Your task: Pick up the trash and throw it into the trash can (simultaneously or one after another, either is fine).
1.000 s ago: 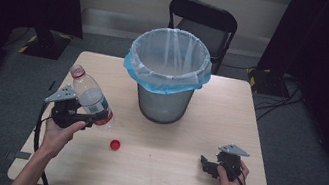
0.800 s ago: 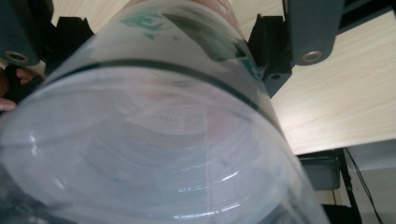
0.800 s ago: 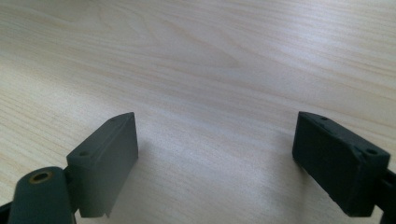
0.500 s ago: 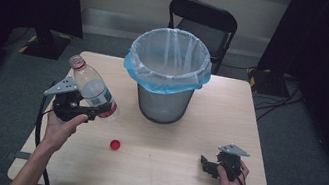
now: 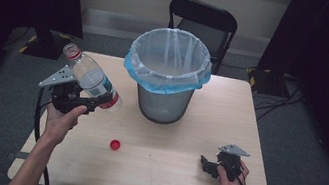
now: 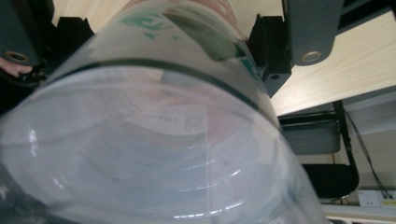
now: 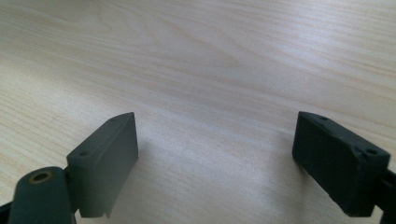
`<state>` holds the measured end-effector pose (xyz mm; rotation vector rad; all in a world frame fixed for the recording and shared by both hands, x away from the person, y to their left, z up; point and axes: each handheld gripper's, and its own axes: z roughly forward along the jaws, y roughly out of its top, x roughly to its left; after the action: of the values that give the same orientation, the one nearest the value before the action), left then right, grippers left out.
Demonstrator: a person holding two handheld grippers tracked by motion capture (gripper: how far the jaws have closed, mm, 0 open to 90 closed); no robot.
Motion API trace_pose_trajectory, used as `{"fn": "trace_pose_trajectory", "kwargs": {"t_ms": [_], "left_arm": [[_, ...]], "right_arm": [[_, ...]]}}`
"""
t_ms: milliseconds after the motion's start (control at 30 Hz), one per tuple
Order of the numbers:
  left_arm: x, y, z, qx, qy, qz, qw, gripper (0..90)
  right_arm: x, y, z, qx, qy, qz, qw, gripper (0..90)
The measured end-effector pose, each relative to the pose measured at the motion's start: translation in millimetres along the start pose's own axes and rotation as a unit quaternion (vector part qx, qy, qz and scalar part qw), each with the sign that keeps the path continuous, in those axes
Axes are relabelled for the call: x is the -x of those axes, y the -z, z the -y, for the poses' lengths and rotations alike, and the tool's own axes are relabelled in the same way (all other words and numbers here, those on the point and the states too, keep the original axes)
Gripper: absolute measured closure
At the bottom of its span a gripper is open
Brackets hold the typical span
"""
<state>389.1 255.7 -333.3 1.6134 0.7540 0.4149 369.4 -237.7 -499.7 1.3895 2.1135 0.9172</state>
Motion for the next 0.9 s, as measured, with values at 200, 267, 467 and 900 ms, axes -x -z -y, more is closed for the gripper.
{"fn": "trace_pose_trajectory", "kwargs": {"t_ms": [200, 267, 467, 900], "left_arm": [[-0.1, -1.3, -11.7, 0.016, 0.000, 0.007, 0.9998, 30.3], [-0.7, -1.0, -15.0, 0.023, 0.004, 0.010, 0.9997, 30.3], [1.8, -0.7, -27.6, 0.032, -0.009, 0.008, 0.9994, 30.3], [6.5, -2.4, -55.0, 0.060, -0.028, 0.011, 0.9977, 30.3]], "right_arm": [[0.0, 0.0, 0.0, 0.000, 0.000, 0.000, 1.0000, 13.6], [0.0, 0.0, 0.0, 0.000, 0.000, 0.000, 1.0000, 13.6], [0.0, 0.0, 0.0, 0.000, 0.000, 0.000, 1.0000, 13.6], [0.0, 0.0, 0.0, 0.000, 0.000, 0.000, 1.0000, 13.6]]}}
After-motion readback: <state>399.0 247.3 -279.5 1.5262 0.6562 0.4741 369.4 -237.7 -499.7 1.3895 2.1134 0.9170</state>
